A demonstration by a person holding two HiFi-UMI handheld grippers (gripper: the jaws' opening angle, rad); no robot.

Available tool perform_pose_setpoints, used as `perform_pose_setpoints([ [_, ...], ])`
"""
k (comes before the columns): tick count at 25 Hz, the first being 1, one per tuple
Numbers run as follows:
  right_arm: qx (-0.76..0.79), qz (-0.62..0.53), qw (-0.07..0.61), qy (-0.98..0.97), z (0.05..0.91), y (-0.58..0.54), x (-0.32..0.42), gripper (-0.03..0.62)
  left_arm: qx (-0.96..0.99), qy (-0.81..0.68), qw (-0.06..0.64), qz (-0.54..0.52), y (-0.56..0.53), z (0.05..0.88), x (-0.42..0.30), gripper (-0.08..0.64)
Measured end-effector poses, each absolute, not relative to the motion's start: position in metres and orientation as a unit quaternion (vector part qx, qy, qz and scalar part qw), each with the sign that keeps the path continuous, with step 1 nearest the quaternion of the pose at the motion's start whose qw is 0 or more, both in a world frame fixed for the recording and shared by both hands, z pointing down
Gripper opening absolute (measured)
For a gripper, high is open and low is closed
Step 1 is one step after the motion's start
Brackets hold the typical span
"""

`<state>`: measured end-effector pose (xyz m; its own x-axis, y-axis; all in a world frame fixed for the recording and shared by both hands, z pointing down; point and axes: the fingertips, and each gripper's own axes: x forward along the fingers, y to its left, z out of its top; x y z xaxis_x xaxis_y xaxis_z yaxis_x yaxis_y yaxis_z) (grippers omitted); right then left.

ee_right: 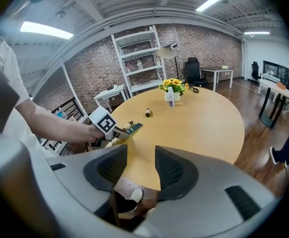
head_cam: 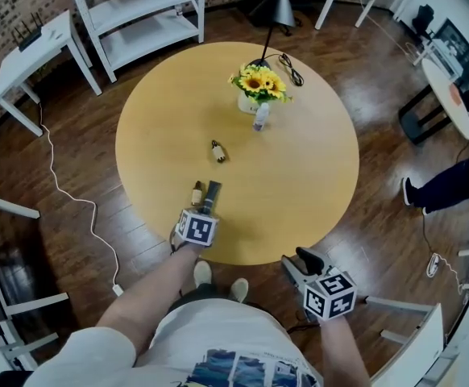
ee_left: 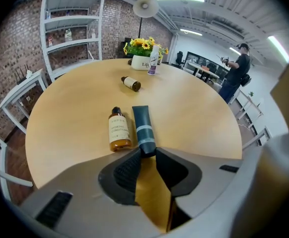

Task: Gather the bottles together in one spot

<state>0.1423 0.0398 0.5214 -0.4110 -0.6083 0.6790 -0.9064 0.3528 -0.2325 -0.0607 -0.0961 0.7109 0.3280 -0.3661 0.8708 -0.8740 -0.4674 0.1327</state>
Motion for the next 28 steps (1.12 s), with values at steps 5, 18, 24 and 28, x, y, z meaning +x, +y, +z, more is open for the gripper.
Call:
perform_pose_setpoints([
  [5,0.475,0.297,0.251,-0.789,0.523,0.023,0.128,0.202,0.781,-0.398,0.310,0.368,-0.092,0.689,-0.052,0.101],
  [18,0.463,0.385,0.058,-0.796,0.496,-0.087,0.084,0.199,0.904,-0.305,0.229,0.196,-0.054,0.546,0.002,0.101],
  [24,0.434,0.421,-0.007,-0.796,0.484,-0.103,0.067,0.141,0.937,-0.260,0.166,0.163,-0.029,0.517,0.004,0.101],
  [28,0.401,0.434,-0.023,-0.806,0.476,-0.095,0.055,0.037,0.943,-0.245,0.155,0.165,-0.020,0.517,-0.001,0.101],
])
